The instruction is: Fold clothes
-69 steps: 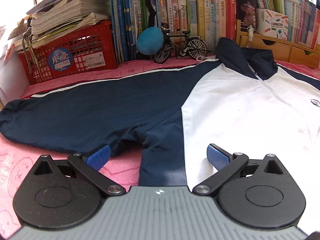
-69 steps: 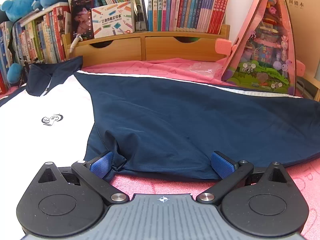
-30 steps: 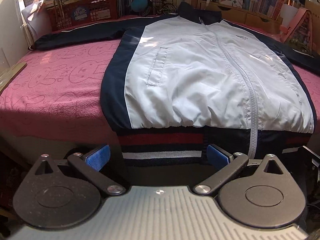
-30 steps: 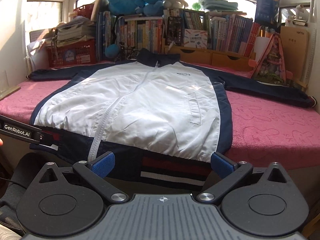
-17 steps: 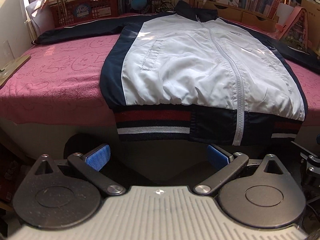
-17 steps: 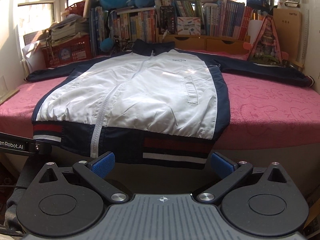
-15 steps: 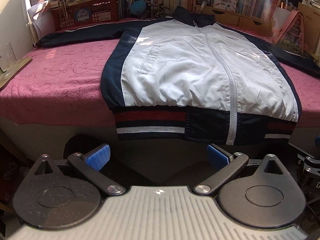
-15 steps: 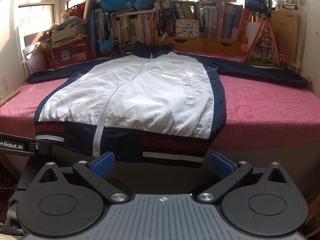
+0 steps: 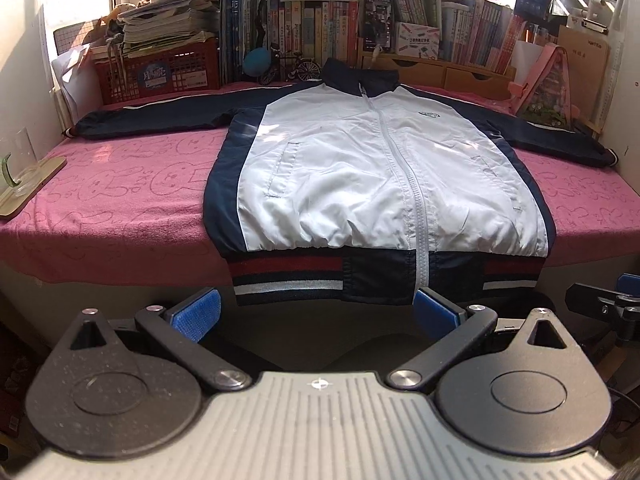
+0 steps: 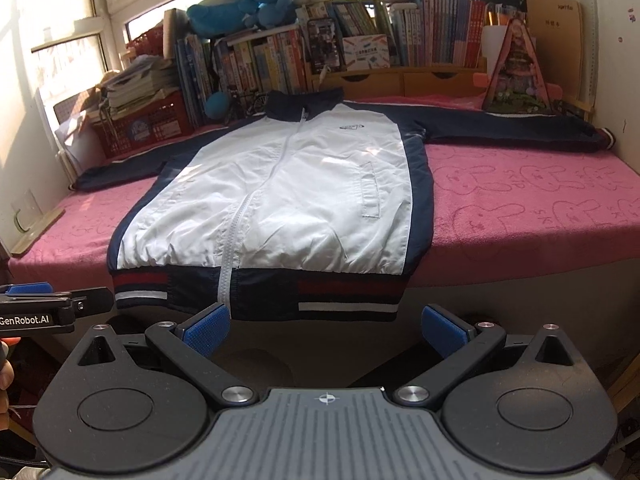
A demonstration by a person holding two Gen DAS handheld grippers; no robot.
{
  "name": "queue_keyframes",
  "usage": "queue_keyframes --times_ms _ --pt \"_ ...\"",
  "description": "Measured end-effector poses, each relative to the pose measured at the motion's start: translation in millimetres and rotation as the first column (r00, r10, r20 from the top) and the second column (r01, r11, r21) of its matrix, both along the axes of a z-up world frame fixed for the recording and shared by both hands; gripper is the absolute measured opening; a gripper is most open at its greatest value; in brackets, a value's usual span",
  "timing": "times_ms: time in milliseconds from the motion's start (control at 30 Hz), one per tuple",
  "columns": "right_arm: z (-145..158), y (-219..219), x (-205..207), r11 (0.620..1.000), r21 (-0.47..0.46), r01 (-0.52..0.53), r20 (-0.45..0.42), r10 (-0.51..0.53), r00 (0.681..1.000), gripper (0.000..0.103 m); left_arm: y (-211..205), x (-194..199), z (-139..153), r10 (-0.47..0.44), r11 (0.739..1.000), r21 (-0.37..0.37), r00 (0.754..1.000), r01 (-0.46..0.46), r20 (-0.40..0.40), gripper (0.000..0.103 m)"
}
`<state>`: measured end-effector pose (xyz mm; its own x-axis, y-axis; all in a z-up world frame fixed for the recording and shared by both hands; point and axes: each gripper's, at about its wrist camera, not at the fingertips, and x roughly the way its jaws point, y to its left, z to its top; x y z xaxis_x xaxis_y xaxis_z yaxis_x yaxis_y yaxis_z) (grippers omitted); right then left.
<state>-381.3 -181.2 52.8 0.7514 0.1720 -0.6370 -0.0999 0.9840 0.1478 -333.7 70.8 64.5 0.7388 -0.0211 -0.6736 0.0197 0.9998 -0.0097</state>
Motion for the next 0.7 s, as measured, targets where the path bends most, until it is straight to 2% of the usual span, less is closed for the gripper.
queue_keyframes --times_ms 567,667,700 --pt "-14.7 19.6 1.5 0.995 -0.086 -0.055 -0.02 0.054 0.998 0.103 -0.1 1.9 -10.8 -0.001 1.0 0.002 0.999 0.001 -0.032 0.103" --pt "-18.0 22.0 3.3 0.992 -0.106 -0.067 -0.02 0.065 0.998 0.103 -2.1 13.8 -11.3 -0.044 0.999 0.016 0.998 0.045 -0.033 0.103" --pt "-17.0 20.7 8.3 0.992 -0.108 -0.071 0.008 0.073 0.997 0.103 -3.4 24.1 -9.0 -0.072 0.997 0.027 0.997 0.073 -0.027 0.103"
